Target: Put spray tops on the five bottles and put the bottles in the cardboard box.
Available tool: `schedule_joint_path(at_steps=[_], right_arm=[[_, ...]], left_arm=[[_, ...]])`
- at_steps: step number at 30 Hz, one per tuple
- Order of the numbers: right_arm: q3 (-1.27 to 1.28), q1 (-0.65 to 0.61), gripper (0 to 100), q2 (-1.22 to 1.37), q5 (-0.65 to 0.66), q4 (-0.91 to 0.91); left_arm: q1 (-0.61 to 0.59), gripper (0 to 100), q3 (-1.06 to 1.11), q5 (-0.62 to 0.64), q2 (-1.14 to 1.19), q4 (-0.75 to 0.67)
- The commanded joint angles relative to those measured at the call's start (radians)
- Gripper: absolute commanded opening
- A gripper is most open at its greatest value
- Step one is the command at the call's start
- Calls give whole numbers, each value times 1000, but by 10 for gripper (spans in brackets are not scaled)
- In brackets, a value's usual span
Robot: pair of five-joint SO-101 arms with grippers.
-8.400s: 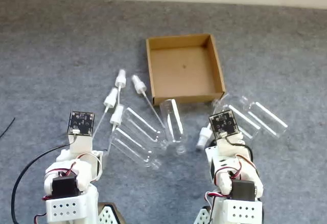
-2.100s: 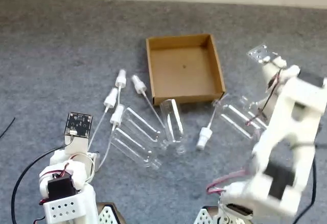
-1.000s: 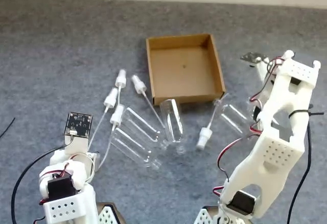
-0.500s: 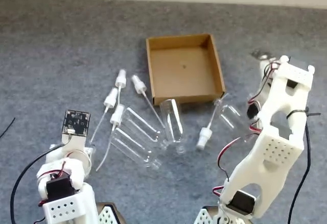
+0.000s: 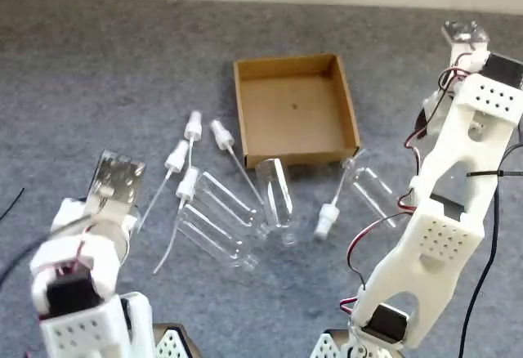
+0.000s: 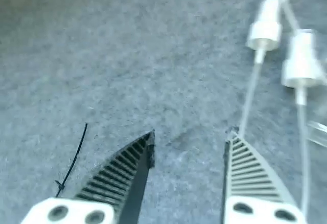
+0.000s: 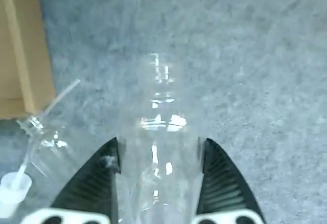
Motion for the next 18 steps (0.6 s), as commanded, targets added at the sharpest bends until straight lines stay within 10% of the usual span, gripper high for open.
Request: schedule_joint_path(at_steps=[1,9,18], right_arm=[[-62,-38,4,-16,-23,21],[493,-45,4,-361,97,-18],[1348,-77,4,-974,97,-498]], left_arm=[[125,199,-351,0,441,126],[208,202,-878,124,1165,117],[269,201,-1155,144,1593,44]])
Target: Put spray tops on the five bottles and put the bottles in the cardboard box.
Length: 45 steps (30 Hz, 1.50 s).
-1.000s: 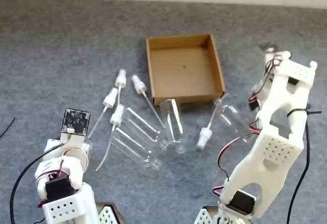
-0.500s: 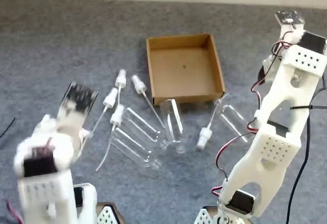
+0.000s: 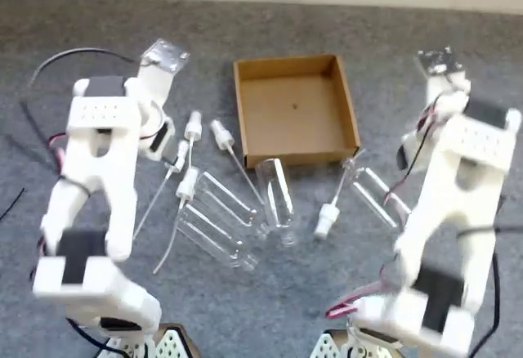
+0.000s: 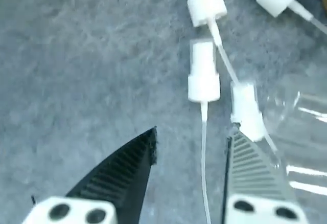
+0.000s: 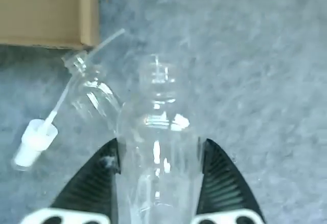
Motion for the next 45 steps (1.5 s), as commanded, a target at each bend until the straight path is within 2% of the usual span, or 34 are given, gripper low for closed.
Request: schedule_joint_path(at_steps=[1,5,10,15,20,25,30,35,38,45], right_arm=[[277,-27,4,-222,12,-130],[364,-56,4,-334,-46,-194],[390,-150,4,-435,-52,-203],[392,-208,4,-461,-52,-151],[392,-260,5,-470,-52,-153],[387,-348,5,-470,-52,-154],[381,-470,5,-472,-61,-211],[383,-552,5,-483,-249,-266],[417,-624,5,-576,-279,-384],[737,-783,5,-894,-339,-639]], left_arm=[[38,200,-105,14,101,-44],[39,200,-150,15,209,-104],[39,194,-163,38,317,-172],[30,62,-153,37,344,-178],[-21,29,-186,41,309,-172],[-71,24,-275,37,143,-17],[-70,24,-360,44,-79,124],[-41,24,-369,120,-329,242],[-10,24,-318,155,-495,272],[96,25,-140,285,-811,239]])
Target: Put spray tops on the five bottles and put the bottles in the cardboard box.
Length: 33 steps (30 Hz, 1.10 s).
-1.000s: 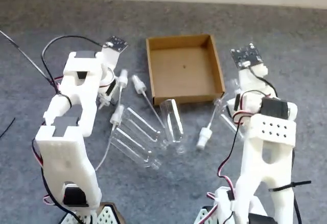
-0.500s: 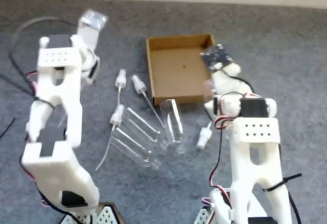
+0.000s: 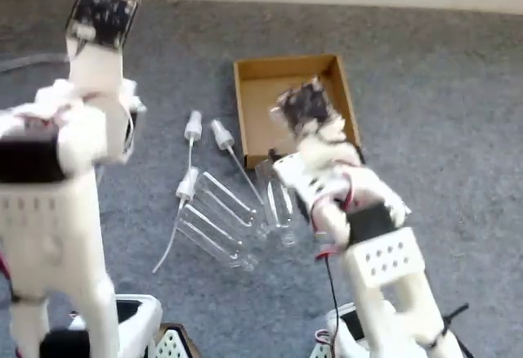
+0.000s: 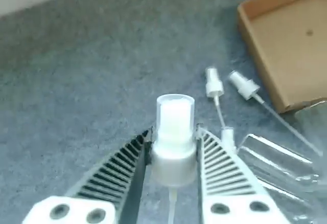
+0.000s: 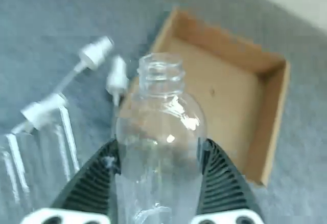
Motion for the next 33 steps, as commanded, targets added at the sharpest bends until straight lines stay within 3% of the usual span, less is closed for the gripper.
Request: schedule_joint_path(at_steps=[1,5,11,21,26,33], right_arm=[[134,-65,5,-170,-17,-136],[326,-85,5,-306,-26,-240],[486,-102,5,-490,-74,-255],[579,-107,5,-633,-74,-254],[581,-107,5,-638,-74,-254],[576,-104,5,-638,-75,-254]], left_arm=[[87,24,58,92,-151,-54],[208,24,128,193,-274,-207],[395,24,263,288,-361,-542],[581,11,549,293,-360,-1145],[584,7,627,292,-358,-1221],[588,7,638,298,-360,-1217]])
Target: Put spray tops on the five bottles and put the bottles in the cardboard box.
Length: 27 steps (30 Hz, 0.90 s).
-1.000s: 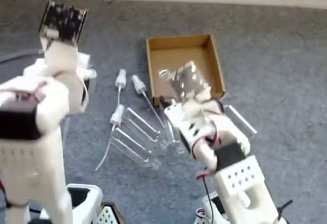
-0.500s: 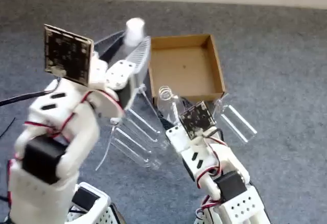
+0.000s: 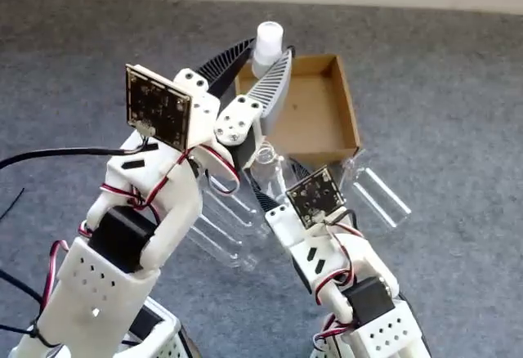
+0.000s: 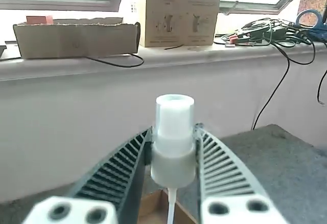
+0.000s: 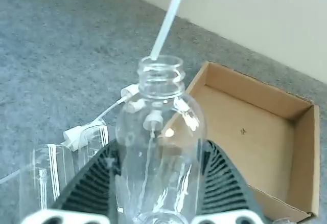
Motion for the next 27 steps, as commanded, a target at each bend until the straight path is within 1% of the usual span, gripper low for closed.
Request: schedule_joint_path(at_steps=[1,3,5,8,13,15,20,25,27], right_arm=[[-13,-2,5,-12,-18,-25],[-13,-1,5,-12,-69,-27],[-16,-1,5,-12,-103,-28],[-16,-1,5,-13,-112,-36],[-16,-1,5,-13,-114,-114],[-18,-1,5,-13,-138,-122],[-18,-1,10,-13,-150,-119],[-18,-1,11,-13,-149,-119],[-18,-1,11,-13,-147,-117]], left_arm=[[22,7,-2,12,-12,-26],[24,7,16,14,-15,-15],[22,7,44,41,-21,-11],[15,7,87,60,-21,9],[15,11,139,57,-22,68],[15,14,143,57,-22,118],[22,111,142,60,-24,269],[22,132,99,57,-24,364],[22,165,58,57,-24,394]])
